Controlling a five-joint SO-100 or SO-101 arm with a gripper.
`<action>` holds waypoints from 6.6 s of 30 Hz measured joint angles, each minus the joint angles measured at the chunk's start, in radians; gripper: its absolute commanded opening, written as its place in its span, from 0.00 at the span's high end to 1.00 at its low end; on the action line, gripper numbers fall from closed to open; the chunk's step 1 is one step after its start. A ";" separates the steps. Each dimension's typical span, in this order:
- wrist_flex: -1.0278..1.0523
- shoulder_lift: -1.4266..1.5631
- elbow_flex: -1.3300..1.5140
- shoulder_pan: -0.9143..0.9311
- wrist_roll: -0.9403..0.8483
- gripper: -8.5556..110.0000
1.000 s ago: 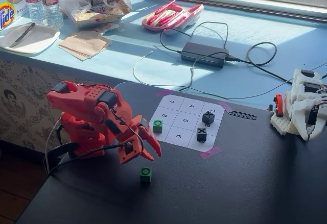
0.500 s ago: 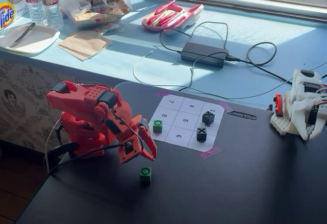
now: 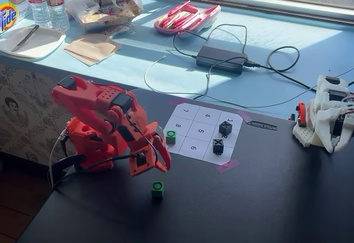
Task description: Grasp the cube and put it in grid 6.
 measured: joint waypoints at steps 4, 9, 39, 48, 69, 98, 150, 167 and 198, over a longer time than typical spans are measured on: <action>0.100 -0.051 -0.196 0.000 0.015 0.90; 0.377 -0.244 -0.505 0.072 0.009 0.89; -0.078 -0.575 -0.117 0.350 -0.336 0.65; -0.183 -0.588 -0.052 0.316 -0.347 0.80; 0.149 -0.440 -0.275 -0.072 -0.216 0.93; 0.344 -1.401 -1.081 -0.557 -0.225 0.93; 0.020 -0.281 -0.104 0.140 0.000 0.93; -0.155 0.060 0.249 0.173 0.046 0.93; -0.029 0.356 0.336 0.067 0.112 0.93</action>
